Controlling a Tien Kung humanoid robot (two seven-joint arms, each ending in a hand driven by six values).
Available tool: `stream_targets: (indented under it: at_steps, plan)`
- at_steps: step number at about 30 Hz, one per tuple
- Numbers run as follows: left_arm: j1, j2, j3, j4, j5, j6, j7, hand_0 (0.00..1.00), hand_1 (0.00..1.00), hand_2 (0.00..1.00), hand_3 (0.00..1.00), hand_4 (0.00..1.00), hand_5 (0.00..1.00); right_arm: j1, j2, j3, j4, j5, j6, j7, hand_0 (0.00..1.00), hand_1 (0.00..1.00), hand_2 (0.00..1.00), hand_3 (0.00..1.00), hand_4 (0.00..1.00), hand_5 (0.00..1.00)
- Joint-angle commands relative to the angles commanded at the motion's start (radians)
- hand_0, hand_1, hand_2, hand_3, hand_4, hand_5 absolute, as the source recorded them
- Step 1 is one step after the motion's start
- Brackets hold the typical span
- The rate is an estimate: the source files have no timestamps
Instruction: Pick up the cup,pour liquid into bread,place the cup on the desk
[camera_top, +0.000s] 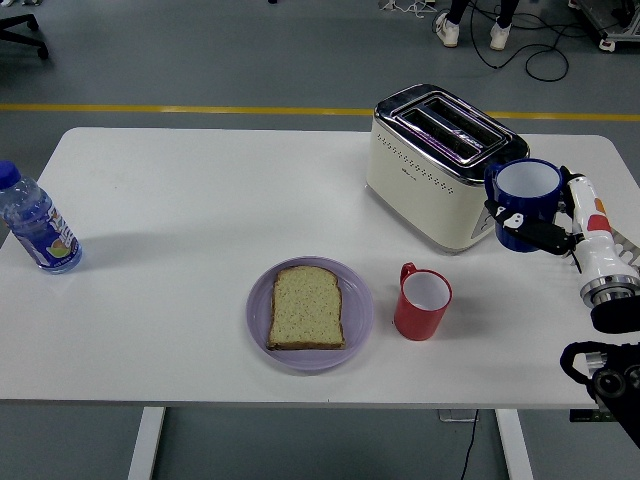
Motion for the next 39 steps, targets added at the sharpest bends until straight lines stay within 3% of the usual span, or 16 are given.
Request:
stream_targets:
  at_steps: [12, 25, 39]
  plan:
    - [0.008, -0.001, 0.009, 0.000, -0.006, 0.000, 0.000, 0.633, 0.638, 0.649, 0.502, 0.238, 0.863, 0.124, -0.014, -0.122, 0.002, -0.095, 0.068, -0.083, 0.396, 0.424, 0.571, 0.569, 0.672, 0.002]
    - [0.004, 0.000, 0.004, 0.000, -0.008, 0.000, 0.000, 0.632, 0.638, 0.649, 0.503, 0.241, 0.863, 0.226, 0.009, -0.212, -0.007, -0.229, 0.151, -0.157, 0.389, 0.420, 0.570, 0.569, 0.676, 0.002]
    - [-0.001, 0.000, -0.001, 0.000, -0.008, 0.000, 0.001, 0.632, 0.639, 0.650, 0.503, 0.242, 0.863, 0.336, 0.008, -0.355, -0.030, -0.421, 0.270, -0.159, 0.383, 0.419, 0.569, 0.570, 0.679, 0.002]
